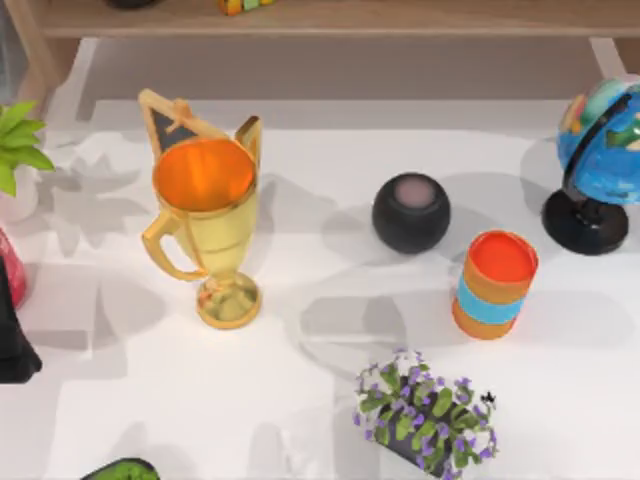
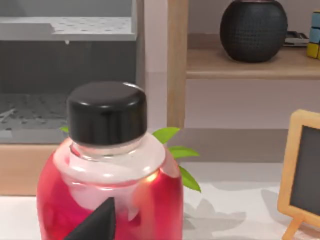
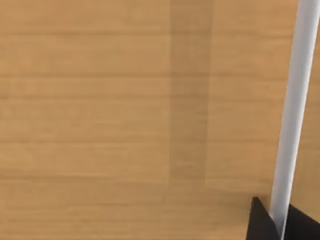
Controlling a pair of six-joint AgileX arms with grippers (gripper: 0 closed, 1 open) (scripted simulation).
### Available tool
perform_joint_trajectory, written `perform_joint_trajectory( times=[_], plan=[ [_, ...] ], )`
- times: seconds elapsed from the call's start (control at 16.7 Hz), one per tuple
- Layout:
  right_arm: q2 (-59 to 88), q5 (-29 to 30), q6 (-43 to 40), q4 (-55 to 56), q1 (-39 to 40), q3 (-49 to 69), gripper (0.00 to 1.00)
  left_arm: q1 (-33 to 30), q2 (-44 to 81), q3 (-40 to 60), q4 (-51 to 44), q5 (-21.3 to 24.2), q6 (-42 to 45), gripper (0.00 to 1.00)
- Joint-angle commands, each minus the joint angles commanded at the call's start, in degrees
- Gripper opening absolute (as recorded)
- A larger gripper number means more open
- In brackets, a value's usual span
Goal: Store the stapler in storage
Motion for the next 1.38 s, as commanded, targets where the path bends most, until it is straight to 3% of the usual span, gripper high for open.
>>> perform_joint_trajectory(
  times=[0.48, 0.84, 1.38],
  plan=[
    [4.55, 6.55, -0.09, -7.74, 6.44, 12.23, 0.00, 0.00, 0.00, 0.00, 0.00, 0.00, 0.00, 1.00],
    [5.12, 6.93, -0.08, -8.48, 6.65, 13.16, 0.00, 0.00, 0.00, 0.00, 0.00, 0.00, 0.00, 1.00],
    [10.51, 11.60, -0.03, -16.25, 11.12, 26.44, 0.00, 0.00, 0.00, 0.00, 0.00, 0.00, 0.00, 1.00]
  ],
)
